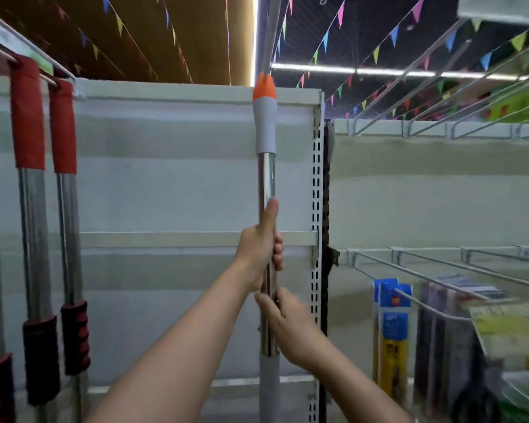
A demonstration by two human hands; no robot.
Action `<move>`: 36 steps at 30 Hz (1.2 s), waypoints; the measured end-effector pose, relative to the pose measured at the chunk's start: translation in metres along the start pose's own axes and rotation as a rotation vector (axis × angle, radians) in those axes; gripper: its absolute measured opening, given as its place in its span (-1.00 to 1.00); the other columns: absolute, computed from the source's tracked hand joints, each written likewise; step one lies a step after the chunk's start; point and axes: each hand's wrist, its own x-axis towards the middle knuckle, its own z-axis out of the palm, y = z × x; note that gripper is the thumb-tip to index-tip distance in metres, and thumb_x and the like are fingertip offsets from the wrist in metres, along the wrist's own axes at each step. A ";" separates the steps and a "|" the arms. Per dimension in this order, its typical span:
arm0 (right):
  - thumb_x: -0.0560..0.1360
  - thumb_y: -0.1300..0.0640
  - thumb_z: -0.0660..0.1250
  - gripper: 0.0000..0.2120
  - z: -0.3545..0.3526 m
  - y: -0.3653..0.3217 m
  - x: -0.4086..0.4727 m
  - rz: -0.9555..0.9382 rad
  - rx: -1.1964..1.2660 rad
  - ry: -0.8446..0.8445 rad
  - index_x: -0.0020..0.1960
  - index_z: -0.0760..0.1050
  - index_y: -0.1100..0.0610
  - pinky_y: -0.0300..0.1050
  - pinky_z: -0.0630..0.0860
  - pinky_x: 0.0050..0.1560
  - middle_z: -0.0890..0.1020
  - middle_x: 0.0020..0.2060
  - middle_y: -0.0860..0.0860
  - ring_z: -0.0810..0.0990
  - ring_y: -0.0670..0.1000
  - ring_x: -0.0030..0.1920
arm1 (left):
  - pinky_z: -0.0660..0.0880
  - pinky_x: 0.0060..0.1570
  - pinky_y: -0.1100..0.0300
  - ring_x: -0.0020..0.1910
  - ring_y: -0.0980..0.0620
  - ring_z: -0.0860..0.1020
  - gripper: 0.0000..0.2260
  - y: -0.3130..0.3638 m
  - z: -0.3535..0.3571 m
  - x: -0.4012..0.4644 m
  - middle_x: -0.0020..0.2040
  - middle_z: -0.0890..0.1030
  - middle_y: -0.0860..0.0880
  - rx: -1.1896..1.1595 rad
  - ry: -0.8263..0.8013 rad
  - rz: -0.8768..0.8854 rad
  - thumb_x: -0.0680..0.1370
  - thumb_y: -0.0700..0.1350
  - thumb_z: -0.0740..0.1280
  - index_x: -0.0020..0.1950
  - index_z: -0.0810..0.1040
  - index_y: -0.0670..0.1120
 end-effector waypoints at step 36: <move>0.59 -0.10 0.09 -0.70 0.008 0.022 0.044 0.003 -0.009 -0.008 0.01 0.36 0.14 0.10 0.47 0.01 0.54 -0.16 0.10 0.51 0.10 -0.11 | 0.35 -0.59 0.30 -0.62 0.09 0.31 -0.50 -0.024 0.006 0.036 -0.52 0.34 -0.04 0.086 0.147 0.169 0.50 0.27 0.18 -0.42 0.33 -0.12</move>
